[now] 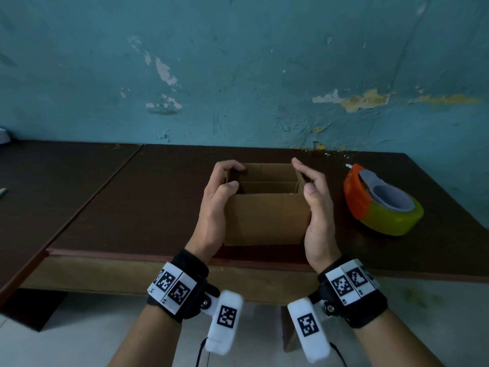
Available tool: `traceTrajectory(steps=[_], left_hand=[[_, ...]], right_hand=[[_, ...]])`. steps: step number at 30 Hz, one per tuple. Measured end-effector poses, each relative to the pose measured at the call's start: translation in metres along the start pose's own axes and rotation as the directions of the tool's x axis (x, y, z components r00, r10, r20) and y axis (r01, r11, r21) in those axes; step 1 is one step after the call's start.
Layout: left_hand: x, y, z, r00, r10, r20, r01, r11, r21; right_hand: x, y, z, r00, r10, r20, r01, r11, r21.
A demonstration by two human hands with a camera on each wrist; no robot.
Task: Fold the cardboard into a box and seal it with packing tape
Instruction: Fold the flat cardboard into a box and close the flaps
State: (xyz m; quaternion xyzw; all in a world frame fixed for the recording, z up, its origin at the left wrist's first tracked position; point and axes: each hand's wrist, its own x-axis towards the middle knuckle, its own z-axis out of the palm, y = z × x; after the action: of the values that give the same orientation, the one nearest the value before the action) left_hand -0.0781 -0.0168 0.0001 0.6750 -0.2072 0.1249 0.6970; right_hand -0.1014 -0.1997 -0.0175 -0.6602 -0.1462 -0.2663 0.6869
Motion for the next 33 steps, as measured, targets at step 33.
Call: traceTrajectory(steps=[33], left_hand=[[-0.0008,-0.0041,-0.0007,0.964,-0.266,0.003,0.245,0.883,-0.4]], right_hand=[[-0.001,0.0001,-0.003,1.0,0.025,-0.013,-0.025,0.999,-0.02]])
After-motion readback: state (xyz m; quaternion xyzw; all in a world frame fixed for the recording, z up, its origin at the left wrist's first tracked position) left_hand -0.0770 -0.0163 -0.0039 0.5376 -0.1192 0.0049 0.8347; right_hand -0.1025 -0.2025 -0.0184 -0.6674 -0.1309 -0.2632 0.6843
